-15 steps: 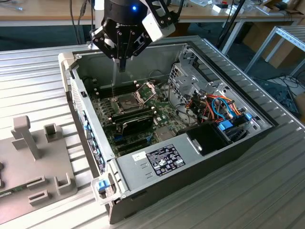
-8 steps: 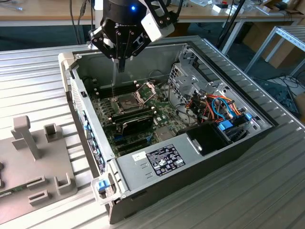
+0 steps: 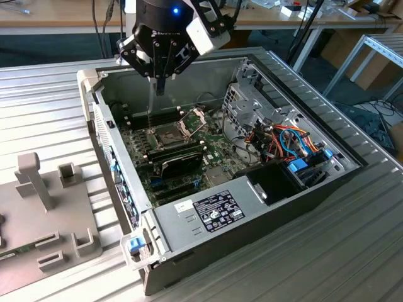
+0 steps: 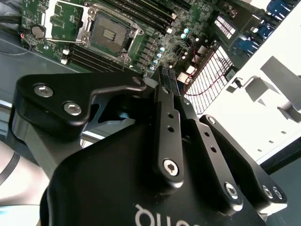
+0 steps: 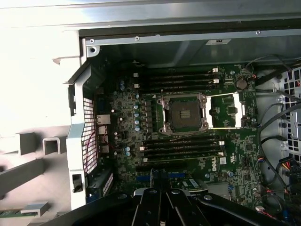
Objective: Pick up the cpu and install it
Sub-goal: 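Reach for the cpu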
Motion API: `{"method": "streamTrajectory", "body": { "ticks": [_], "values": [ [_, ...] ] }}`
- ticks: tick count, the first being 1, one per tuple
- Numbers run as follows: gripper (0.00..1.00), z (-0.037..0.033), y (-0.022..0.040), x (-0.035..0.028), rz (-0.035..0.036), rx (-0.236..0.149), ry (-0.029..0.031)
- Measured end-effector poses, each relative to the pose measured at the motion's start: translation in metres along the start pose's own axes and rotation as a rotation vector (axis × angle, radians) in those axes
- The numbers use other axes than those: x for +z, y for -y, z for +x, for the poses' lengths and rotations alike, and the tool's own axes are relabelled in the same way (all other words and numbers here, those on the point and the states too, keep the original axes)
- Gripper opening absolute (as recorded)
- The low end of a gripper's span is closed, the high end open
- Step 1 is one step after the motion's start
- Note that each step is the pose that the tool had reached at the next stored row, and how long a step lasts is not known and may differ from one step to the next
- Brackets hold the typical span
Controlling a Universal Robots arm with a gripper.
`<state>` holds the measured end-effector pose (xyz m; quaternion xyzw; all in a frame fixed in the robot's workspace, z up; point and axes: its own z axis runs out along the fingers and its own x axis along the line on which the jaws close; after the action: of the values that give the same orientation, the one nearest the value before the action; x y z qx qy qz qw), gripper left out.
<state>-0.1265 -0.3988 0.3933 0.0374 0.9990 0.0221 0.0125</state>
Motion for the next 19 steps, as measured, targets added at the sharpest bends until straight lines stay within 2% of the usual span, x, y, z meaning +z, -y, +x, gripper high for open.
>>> {"method": "streamTrajectory", "body": {
  "ticks": [9, 19],
  "values": [
    [0.11, 0.0086, 0.0007, -0.0002, 0.0001, 0.000, 0.0001],
    [0.11, 0.0252, 0.0019, -0.0007, 0.0000, 0.000, 0.0001]
  ]
}}
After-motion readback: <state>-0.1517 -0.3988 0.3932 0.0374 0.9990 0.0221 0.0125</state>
